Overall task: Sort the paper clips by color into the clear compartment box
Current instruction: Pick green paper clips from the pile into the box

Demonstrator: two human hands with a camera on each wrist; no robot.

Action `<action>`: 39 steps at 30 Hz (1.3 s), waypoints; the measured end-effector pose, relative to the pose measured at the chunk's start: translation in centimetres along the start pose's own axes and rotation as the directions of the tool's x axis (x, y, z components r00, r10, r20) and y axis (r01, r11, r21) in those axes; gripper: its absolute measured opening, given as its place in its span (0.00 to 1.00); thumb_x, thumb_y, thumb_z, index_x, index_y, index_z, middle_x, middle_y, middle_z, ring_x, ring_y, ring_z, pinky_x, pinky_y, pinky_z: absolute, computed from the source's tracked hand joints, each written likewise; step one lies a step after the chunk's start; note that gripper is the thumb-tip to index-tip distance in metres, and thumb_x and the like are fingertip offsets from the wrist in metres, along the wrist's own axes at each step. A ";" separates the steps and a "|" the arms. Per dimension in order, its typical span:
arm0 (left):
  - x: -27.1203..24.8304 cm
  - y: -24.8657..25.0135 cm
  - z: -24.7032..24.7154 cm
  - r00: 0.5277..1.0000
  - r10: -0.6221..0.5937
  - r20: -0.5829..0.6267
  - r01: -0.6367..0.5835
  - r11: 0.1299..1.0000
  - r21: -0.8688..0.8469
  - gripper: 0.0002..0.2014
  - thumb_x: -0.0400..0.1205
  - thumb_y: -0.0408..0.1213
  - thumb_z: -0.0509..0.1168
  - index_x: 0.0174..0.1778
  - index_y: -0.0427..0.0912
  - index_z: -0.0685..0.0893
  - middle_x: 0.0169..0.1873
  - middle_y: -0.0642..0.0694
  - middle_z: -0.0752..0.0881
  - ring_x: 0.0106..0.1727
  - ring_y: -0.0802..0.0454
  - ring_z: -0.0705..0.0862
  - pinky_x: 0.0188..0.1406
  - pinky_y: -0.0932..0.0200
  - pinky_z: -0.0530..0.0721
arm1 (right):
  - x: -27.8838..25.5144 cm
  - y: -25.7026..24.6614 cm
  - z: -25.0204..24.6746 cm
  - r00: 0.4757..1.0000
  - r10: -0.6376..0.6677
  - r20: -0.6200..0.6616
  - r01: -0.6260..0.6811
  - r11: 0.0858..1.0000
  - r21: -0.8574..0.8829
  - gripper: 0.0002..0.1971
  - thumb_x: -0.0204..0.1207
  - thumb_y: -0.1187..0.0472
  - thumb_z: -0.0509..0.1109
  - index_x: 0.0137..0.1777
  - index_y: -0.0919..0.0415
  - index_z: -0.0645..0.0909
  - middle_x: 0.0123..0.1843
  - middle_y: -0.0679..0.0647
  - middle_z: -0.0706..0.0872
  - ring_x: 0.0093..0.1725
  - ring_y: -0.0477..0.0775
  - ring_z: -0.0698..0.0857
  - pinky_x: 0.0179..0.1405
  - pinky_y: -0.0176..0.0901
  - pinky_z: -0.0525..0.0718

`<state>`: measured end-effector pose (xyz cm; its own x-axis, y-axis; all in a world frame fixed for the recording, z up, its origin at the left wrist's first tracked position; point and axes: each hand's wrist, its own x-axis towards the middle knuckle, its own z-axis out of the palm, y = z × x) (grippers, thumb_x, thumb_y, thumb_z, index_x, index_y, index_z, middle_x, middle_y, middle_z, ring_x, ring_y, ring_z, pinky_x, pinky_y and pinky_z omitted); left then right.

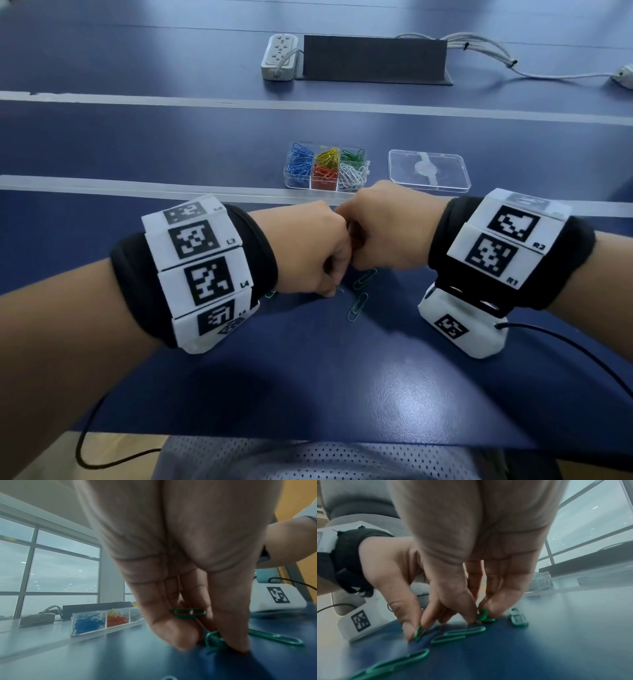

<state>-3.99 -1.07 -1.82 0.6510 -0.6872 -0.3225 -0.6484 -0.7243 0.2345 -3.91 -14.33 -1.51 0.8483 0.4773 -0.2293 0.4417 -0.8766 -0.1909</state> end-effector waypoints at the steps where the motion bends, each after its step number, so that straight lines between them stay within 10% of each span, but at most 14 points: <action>1: -0.2 0.1 0.0 1.000 0.000 -0.005 0.000 1.000 0.003 0.02 0.72 0.40 0.71 0.38 0.50 0.88 0.23 0.60 0.76 0.26 0.66 0.73 0.29 0.76 0.69 | 0.0 0.0 0.0 1.000 0.005 0.010 -0.005 1.000 0.012 0.10 0.64 0.57 0.73 0.46 0.53 0.85 0.31 0.49 0.79 0.31 0.52 0.75 0.31 0.37 0.74; 9: -1.5 -1.3 -1.1 0.992 -0.119 -0.031 0.116 0.989 -0.096 0.13 0.77 0.34 0.61 0.53 0.57 0.80 0.35 0.57 0.83 0.33 0.66 0.75 0.41 0.67 0.75 | -0.1 1.3 -1.0 0.989 0.134 0.065 -0.145 0.972 0.188 0.07 0.66 0.61 0.69 0.36 0.46 0.83 0.28 0.46 0.84 0.29 0.46 0.81 0.44 0.39 0.84; 15: -2.8 -2.4 -1.3 0.969 -0.244 0.050 0.247 0.967 -0.062 0.09 0.78 0.34 0.56 0.37 0.52 0.78 0.29 0.58 0.79 0.33 0.62 0.75 0.34 0.65 0.71 | -0.4 2.8 -1.4 0.964 0.245 0.101 -0.261 0.942 0.211 0.11 0.66 0.62 0.67 0.33 0.44 0.86 0.29 0.49 0.90 0.23 0.34 0.81 0.51 0.42 0.88; 21: -3.1 -2.1 -0.1 0.946 -0.306 0.111 0.303 0.952 0.043 0.14 0.71 0.56 0.69 0.37 0.50 0.79 0.30 0.56 0.79 0.35 0.59 0.76 0.39 0.60 0.76 | -0.8 1.7 -0.9 0.973 0.227 0.037 -0.229 0.968 0.101 0.08 0.68 0.61 0.69 0.40 0.50 0.89 0.34 0.47 0.89 0.42 0.53 0.86 0.58 0.53 0.85; 31: -2.6 -1.7 -0.8 0.960 -0.266 0.083 0.259 0.962 0.083 0.05 0.75 0.38 0.66 0.42 0.54 0.81 0.28 0.60 0.75 0.30 0.65 0.72 0.24 0.75 0.64 | -0.4 1.1 -0.4 0.988 0.150 0.039 -0.152 0.987 0.053 0.09 0.67 0.62 0.72 0.47 0.52 0.87 0.42 0.51 0.88 0.43 0.56 0.83 0.42 0.37 0.79; 39: -0.8 -2.0 -2.5 0.985 -0.171 -0.032 0.171 0.985 -0.008 0.10 0.75 0.35 0.63 0.47 0.55 0.84 0.34 0.57 0.83 0.35 0.60 0.77 0.41 0.67 0.72 | 0.8 1.5 -1.6 0.971 0.220 0.093 -0.221 0.975 0.009 0.10 0.66 0.63 0.72 0.45 0.48 0.86 0.37 0.47 0.84 0.44 0.54 0.83 0.39 0.38 0.81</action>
<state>-2.23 0.82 0.26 0.7647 -0.5547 -0.3280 -0.5244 -0.8315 0.1835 -2.07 -15.36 -0.45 0.8935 0.2767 -0.3536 0.2402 -0.9599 -0.1442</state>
